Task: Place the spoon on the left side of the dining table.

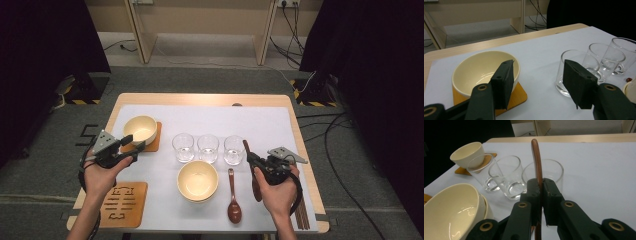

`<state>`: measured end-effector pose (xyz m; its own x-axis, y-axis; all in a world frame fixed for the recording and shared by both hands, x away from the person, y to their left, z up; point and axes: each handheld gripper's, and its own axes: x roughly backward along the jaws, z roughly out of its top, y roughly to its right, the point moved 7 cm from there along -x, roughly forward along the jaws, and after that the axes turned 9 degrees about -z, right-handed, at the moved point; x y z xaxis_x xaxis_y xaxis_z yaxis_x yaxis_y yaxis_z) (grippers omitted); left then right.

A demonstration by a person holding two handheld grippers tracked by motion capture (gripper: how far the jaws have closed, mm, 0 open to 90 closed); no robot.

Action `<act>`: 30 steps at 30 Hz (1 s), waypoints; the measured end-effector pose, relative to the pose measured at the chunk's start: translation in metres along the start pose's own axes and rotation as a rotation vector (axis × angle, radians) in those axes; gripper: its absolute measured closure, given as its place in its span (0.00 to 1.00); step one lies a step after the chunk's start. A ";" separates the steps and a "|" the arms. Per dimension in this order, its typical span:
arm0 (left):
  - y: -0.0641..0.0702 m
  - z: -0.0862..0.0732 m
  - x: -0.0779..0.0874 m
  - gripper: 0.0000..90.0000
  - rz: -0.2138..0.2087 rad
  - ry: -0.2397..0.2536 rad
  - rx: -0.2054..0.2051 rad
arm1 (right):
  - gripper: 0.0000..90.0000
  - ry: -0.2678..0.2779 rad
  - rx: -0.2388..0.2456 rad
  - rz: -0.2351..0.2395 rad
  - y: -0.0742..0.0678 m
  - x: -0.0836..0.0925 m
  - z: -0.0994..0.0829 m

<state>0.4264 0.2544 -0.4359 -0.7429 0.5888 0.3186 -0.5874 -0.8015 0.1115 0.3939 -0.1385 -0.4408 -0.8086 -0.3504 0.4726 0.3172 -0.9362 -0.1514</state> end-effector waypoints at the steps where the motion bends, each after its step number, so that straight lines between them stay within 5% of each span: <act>1: 0.001 0.001 0.000 0.46 0.000 0.000 -0.001 | 0.94 0.006 0.001 0.002 -0.001 0.000 0.001; 30: 0.020 0.030 -0.014 0.45 -0.058 0.017 -0.055 | 0.94 0.157 0.039 0.029 -0.022 -0.003 0.032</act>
<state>0.4350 0.2272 -0.4095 -0.7124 0.6357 0.2971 -0.6457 -0.7597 0.0772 0.4053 -0.1159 -0.4116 -0.8655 -0.3801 0.3263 0.3581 -0.9249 -0.1276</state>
